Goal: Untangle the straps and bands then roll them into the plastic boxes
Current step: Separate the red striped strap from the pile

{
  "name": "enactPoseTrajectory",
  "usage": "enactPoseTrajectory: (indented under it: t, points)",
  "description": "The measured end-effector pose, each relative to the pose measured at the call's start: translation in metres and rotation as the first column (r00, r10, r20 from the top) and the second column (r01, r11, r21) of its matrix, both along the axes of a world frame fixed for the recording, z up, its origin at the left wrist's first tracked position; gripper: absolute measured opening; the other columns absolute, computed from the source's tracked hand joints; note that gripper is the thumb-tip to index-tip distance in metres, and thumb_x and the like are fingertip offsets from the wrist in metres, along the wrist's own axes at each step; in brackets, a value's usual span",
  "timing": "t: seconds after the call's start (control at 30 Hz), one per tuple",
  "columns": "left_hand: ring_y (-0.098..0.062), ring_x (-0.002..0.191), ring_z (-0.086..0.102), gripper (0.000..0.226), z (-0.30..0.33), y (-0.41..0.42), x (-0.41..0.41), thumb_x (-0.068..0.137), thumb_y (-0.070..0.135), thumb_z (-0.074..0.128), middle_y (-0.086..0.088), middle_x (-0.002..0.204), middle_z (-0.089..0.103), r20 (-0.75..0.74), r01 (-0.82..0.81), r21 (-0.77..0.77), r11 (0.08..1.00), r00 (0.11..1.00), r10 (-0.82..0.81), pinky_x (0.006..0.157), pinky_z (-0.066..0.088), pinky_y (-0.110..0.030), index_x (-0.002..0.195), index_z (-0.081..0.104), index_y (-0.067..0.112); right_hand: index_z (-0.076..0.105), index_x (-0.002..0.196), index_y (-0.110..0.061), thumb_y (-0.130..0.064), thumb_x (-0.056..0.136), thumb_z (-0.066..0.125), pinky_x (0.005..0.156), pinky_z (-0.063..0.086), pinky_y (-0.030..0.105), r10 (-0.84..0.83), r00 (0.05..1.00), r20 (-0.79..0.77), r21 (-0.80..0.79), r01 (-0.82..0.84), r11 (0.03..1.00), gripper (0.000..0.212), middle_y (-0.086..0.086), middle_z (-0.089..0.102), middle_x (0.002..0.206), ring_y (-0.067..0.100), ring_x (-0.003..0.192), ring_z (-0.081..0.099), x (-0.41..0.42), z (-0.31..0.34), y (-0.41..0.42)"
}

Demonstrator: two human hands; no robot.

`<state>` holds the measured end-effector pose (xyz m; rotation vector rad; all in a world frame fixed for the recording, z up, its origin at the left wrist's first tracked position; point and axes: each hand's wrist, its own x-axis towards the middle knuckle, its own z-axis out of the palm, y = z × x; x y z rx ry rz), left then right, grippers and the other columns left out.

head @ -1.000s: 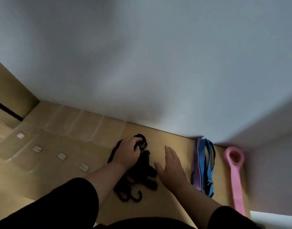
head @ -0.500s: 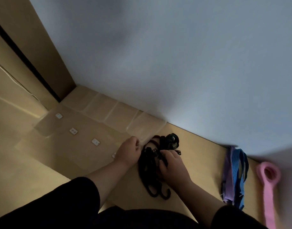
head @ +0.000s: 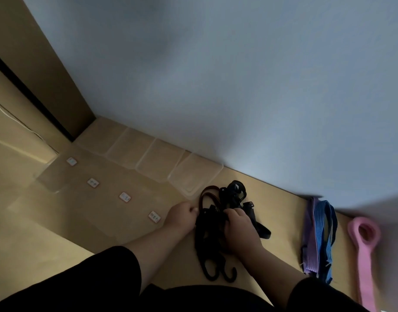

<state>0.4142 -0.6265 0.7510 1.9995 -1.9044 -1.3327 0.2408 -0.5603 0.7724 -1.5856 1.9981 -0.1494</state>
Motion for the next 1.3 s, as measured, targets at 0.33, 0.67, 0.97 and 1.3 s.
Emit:
enactPoseTrajectory:
  t: [0.33, 0.67, 0.97, 1.3]
  points:
    - [-0.014, 0.041, 0.055, 0.025, -0.003, -0.005, -0.04, 0.094, 0.031, 0.065, -0.002, 0.067, 0.066, -0.114, -0.103, 0.253, 0.962, 0.984, 0.135, 0.036, 0.04, -0.021, 0.075, 0.062, 0.014, 0.053, 0.131, -0.024, -0.026, 0.093, 0.058, 0.082, 0.044, 0.024, -0.057, 0.997, 0.052, 0.161, 0.048, 0.986, 0.039, 0.0, 0.057, 0.125, 0.019, 0.113, 0.058, -0.028, -0.006, 0.008]
    - [-0.026, 0.103, 0.065, 0.03, 0.005, 0.002, -0.061, 0.085, 0.031, 0.06, -0.005, 0.11, 0.07, 0.077, 0.087, 0.099, 0.991, 0.993, -0.094, 0.078, 0.048, -0.027, 0.111, 0.066, 0.019, 0.057, 0.107, -0.015, -0.017, 0.091, 0.056, 0.071, 0.041, 0.027, -0.11, 0.993, -0.037, 0.238, 0.116, 0.964, 0.016, 0.004, 0.056, 0.109, 0.019, 0.094, 0.055, -0.036, -0.02, 0.011]
    - [-0.019, 0.077, 0.062, 0.018, 0.06, 0.004, -0.077, 0.09, 0.037, 0.06, 0.005, 0.082, 0.063, -0.169, 0.129, -0.185, 0.974, 0.972, -0.161, 0.069, 0.05, -0.036, 0.095, 0.054, 0.021, 0.055, 0.101, -0.027, -0.032, 0.095, 0.063, 0.06, 0.04, 0.02, -0.348, 0.887, 0.303, 0.065, 0.345, 0.936, 0.011, -0.011, 0.063, 0.091, 0.001, 0.08, 0.057, -0.039, 0.003, 0.018]
    - [-0.013, 0.075, 0.068, 0.019, 0.166, -0.022, -0.089, 0.077, 0.03, 0.063, 0.015, 0.089, 0.07, -0.506, 0.097, -0.357, 0.929, 0.816, -0.28, 0.075, 0.059, -0.044, 0.092, 0.063, 0.043, 0.062, 0.106, -0.02, -0.001, 0.094, 0.06, 0.084, 0.06, 0.045, -0.395, 0.532, 0.749, -0.039, 0.631, 0.775, 0.022, 0.009, 0.072, 0.102, 0.034, 0.101, 0.069, -0.041, 0.065, 0.017]
